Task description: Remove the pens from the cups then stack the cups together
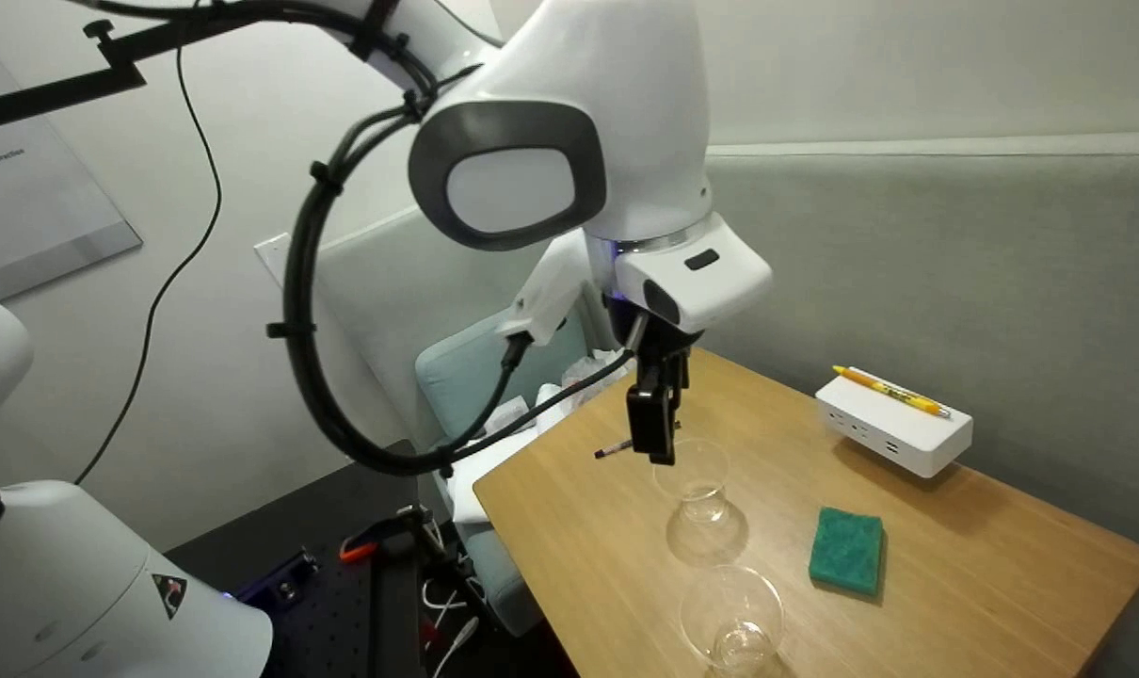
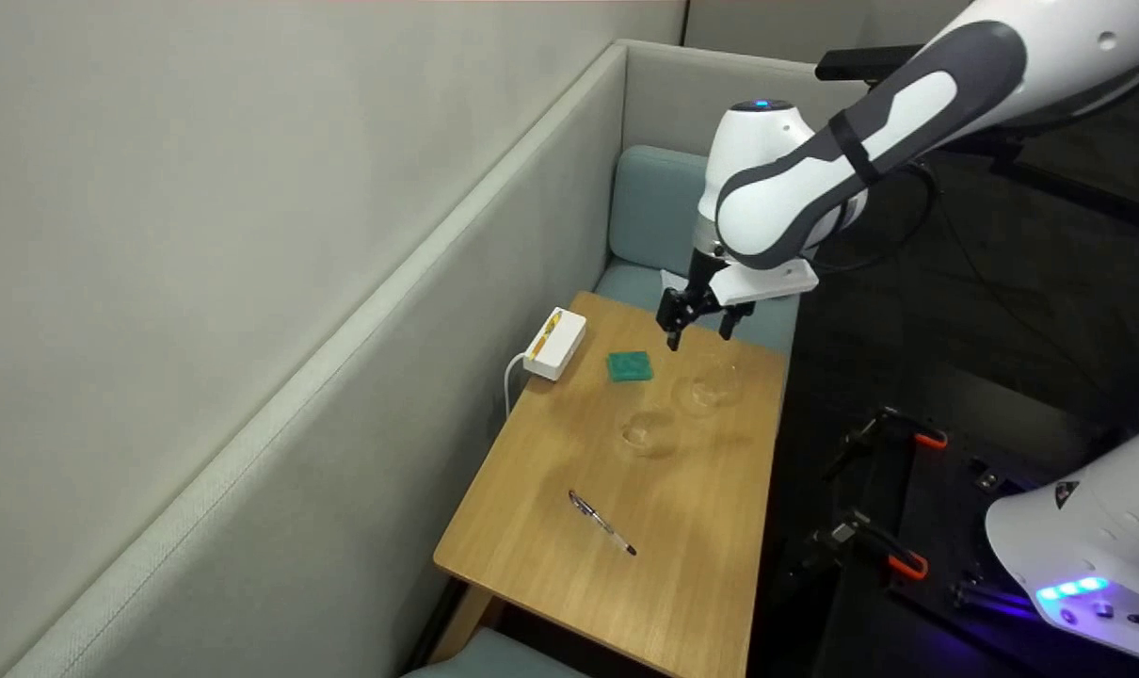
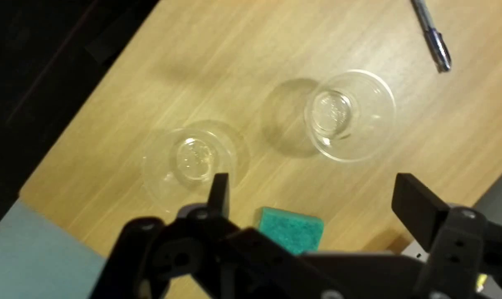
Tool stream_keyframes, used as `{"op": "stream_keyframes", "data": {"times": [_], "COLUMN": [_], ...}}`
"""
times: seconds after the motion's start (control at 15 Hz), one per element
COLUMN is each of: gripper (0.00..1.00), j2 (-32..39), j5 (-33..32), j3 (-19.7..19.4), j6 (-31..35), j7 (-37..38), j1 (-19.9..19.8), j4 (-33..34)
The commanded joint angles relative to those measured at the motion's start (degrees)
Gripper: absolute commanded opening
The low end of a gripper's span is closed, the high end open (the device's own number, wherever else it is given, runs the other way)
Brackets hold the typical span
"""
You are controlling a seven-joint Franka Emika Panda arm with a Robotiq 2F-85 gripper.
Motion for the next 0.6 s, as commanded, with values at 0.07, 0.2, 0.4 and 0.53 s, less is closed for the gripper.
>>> {"op": "stream_keyframes", "data": {"times": [0.07,0.2,0.4,0.53], "gripper": [1.00,1.00,1.00,1.00], "j2": [-1.05,-0.45,2.58,4.85], "j5": [-0.44,-0.39,1.70,2.61], "j3": [-0.43,-0.44,-0.26,-0.30], "j6": [-0.09,-0.07,1.53,2.67], "j7": [0.13,0.12,-1.71,-2.90], "j1": [0.33,0.30,-0.99,-1.88], "j4": [-1.14,-0.56,0.71,1.20]}}
